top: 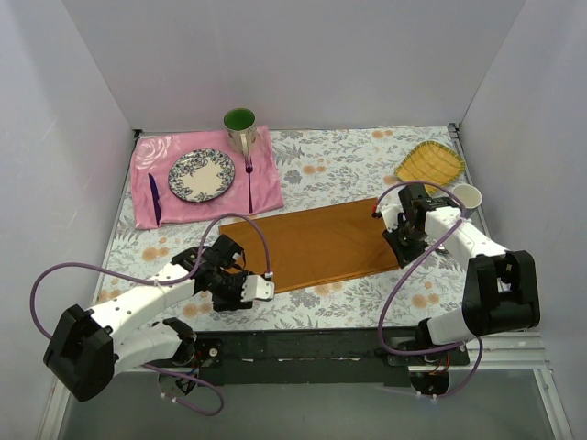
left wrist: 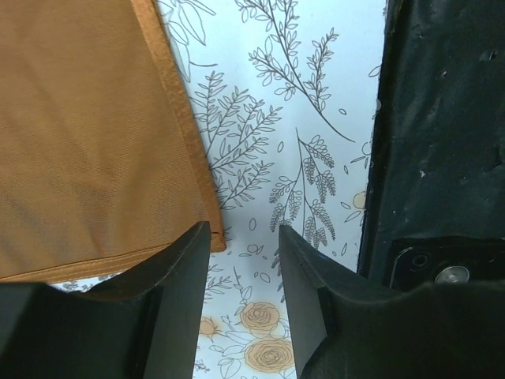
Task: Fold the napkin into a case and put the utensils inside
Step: Smooth out the rectangle-folded napkin at the center of the board.
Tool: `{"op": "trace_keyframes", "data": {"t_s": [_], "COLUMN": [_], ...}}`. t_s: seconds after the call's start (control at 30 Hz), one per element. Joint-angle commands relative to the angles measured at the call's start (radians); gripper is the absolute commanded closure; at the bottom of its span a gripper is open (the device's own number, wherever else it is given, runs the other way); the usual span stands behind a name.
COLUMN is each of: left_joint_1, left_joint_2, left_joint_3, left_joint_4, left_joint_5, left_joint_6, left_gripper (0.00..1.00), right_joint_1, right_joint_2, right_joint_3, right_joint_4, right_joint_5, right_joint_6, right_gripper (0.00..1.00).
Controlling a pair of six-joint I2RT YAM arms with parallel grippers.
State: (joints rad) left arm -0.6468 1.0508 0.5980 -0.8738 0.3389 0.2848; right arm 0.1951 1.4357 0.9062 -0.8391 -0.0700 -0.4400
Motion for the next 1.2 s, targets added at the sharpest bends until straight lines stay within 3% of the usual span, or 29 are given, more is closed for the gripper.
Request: {"op": "trace_keyframes", "data": {"t_s": [0.0,0.17,0.2,0.3,0.47,0.67,1.17], "left_joint_1": [-0.020,-0.022,-0.022,-0.022,-0.022,-0.022,-0.022], "left_joint_2": [0.015,0.018,0.018,0.021,0.015,0.011,0.008], "left_joint_3": [-0.014,-0.007,-0.009,-0.015,-0.018,-0.015,-0.009], "left_joint_4": [0.035,0.047,0.048,0.058,0.058,0.052,0.041], "left_joint_5": [-0.034,-0.032,-0.031,-0.032,-0.035,-0.043,-0.049], "left_joint_6": [-0.030,-0.047,-0.049,-0.053,-0.052,-0.044,-0.039], "left_gripper": [0.61,0.61,0.61,0.62,0.62,0.63,0.63], "right_joint_1": [-0.039,-0.042,-0.042,-0.039,-0.039,-0.071,-0.148], "right_joint_2": [-0.024,-0.032,-0.026,-0.015,0.002,-0.032,0.157], "right_joint_3": [0.011,-0.009,-0.010,-0.041,-0.087,-0.061,0.013], "right_joint_4": [0.023,0.077,0.089,0.133,0.189,0.170,0.160], "right_joint_5": [0.003,-0.028,-0.030,-0.013,0.064,0.059,-0.053], "right_joint_6": [0.032,0.006,0.006,-0.008,-0.051,-0.049,0.001], "right_gripper": [0.80,0.66,0.49,0.35,0.41,0.60,0.66]}}
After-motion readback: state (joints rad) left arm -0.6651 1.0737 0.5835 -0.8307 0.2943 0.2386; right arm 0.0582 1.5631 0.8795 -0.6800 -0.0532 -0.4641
